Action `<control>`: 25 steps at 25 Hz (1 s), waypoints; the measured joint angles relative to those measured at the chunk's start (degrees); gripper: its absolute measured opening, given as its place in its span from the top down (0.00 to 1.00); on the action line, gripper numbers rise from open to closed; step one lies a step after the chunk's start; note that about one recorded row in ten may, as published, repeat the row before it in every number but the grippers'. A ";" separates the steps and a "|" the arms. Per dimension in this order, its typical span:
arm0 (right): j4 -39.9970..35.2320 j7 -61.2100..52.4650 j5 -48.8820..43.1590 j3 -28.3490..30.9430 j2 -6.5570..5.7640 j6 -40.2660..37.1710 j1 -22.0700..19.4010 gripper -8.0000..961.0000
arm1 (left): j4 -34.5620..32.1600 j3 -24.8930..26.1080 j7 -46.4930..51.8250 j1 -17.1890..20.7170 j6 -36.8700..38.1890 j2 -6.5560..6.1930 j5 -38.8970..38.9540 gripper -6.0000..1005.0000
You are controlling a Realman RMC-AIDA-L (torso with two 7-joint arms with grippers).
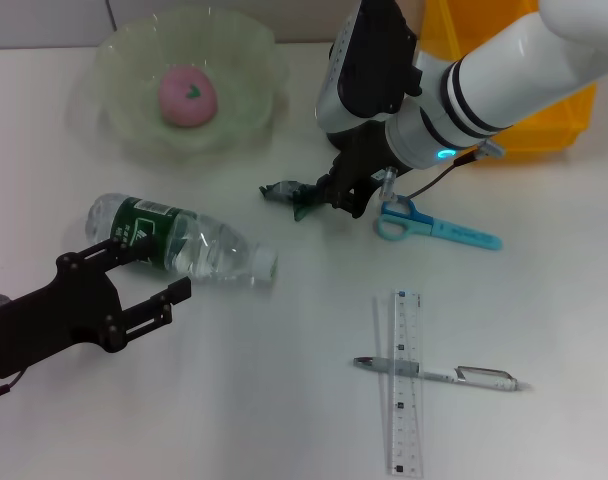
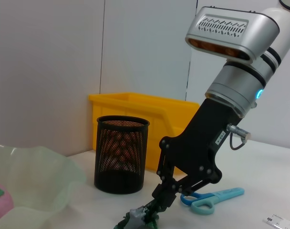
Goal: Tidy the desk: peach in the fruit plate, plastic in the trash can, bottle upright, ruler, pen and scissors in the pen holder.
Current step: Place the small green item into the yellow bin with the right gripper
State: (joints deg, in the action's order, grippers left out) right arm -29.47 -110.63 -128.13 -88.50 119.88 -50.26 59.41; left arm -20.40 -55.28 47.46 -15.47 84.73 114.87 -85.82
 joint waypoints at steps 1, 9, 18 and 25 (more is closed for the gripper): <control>0.00 0.00 0.00 0.00 0.00 0.00 0.00 0.94 | 0.00 0.00 0.00 0.00 0.00 0.00 0.00 0.32; -2.08 0.00 -0.01 0.00 0.00 -0.59 -1.21 0.94 | -0.02 0.00 0.00 0.00 0.01 0.01 0.04 0.32; -2.65 0.00 -0.01 0.00 0.00 -0.98 -1.32 0.95 | -0.03 0.00 0.00 0.00 0.07 0.01 0.04 0.32; -5.62 -0.46 -0.07 0.15 -0.22 -3.16 -2.36 0.95 | -0.03 0.00 0.00 -0.02 -0.16 -0.01 0.03 0.32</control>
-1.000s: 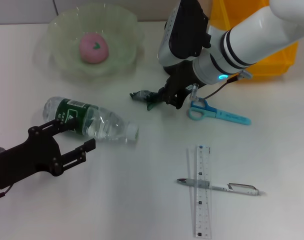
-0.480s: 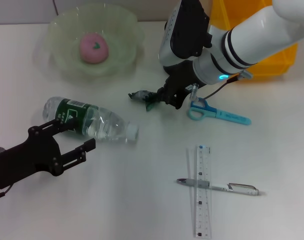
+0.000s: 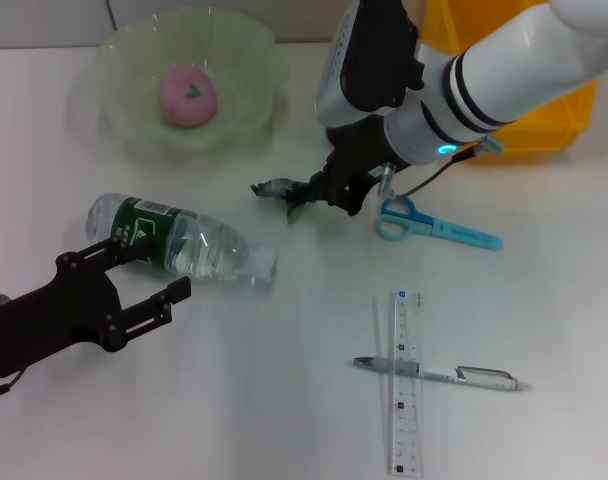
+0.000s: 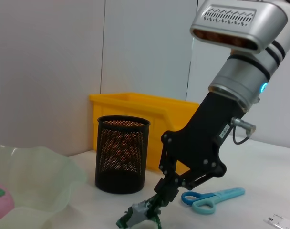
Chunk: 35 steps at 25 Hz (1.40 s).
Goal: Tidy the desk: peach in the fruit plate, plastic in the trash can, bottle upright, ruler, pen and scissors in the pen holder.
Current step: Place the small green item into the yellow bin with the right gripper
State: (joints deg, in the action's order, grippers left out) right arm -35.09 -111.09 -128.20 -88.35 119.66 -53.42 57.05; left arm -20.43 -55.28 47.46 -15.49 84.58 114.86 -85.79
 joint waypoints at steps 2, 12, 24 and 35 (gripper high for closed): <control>-1.90 -0.18 -0.08 0.23 -0.11 -1.10 -0.89 0.95 | 0.10 0.00 0.01 -0.07 -0.11 -0.10 -0.05 0.32; -5.81 -1.68 -0.52 0.58 -0.35 -5.88 -1.96 0.95 | -0.22 -0.03 1.82 -0.23 -0.21 -1.01 -0.43 0.32; -14.28 -5.81 -4.63 3.48 -0.54 -13.13 -4.50 0.95 | -0.32 -0.55 2.31 -0.54 0.12 -1.65 -0.50 0.32; -20.67 -6.78 -6.05 7.08 -0.59 -17.88 -7.89 0.95 | -0.40 -0.35 3.78 -1.85 -0.08 -1.79 -3.28 0.32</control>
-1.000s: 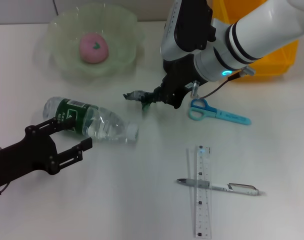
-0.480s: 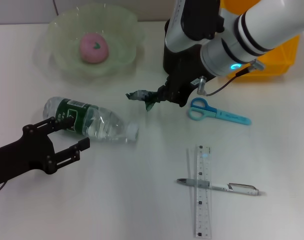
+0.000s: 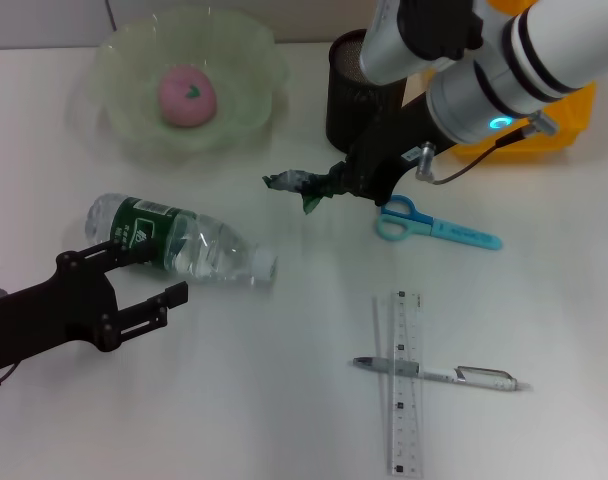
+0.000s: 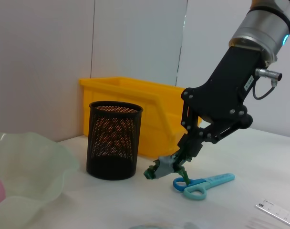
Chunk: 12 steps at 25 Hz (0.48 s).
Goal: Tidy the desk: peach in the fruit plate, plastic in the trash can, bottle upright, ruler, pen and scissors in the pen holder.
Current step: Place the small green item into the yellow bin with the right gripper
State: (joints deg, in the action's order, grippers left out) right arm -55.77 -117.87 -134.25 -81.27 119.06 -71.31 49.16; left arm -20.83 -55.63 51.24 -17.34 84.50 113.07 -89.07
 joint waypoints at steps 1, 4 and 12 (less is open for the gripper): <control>-0.50 -0.09 -0.09 0.26 0.00 -0.44 -0.18 0.95 | 0.00 0.00 0.00 -0.02 0.00 0.01 -0.01 0.32; -3.26 -0.59 -0.53 2.23 0.01 -3.33 -1.19 0.95 | -0.12 0.04 0.01 -0.12 0.09 0.03 -0.04 0.32; -9.24 -1.59 -2.21 6.64 -0.01 -9.24 -3.04 0.95 | -0.59 0.09 0.01 -0.15 0.03 0.13 -0.05 0.32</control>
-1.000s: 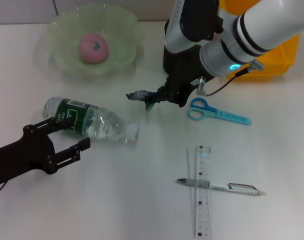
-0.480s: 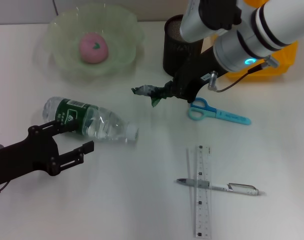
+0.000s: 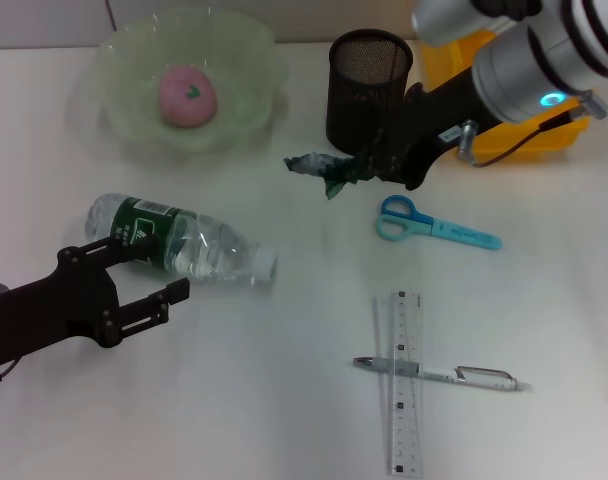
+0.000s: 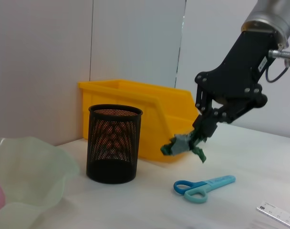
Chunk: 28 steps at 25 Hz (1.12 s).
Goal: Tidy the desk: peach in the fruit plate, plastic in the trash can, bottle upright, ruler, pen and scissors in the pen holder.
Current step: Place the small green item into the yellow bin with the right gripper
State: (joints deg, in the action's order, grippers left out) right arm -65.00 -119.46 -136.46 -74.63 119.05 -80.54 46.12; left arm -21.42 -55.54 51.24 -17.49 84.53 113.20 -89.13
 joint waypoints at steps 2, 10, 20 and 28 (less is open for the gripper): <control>-1.52 -0.28 -0.48 0.64 -0.01 -1.07 -0.51 0.95 | -0.01 0.00 0.00 0.00 0.01 0.00 0.00 0.32; -4.74 -0.42 -2.25 4.34 -0.10 -4.31 -1.73 0.95 | -0.03 0.00 0.00 0.00 0.01 0.03 0.01 0.32; -9.29 -1.21 -4.22 8.14 -0.23 -6.98 -3.82 0.95 | -0.19 0.08 0.07 0.01 0.25 0.11 0.15 0.32; -10.81 -1.76 -6.19 10.25 -0.23 -7.58 -4.85 0.95 | -0.20 0.09 0.15 0.00 0.29 0.20 0.14 0.32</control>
State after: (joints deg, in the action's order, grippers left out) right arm -75.81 -121.22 -142.65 -64.38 118.82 -88.12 41.27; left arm -21.62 -55.45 51.40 -17.49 84.82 113.40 -88.99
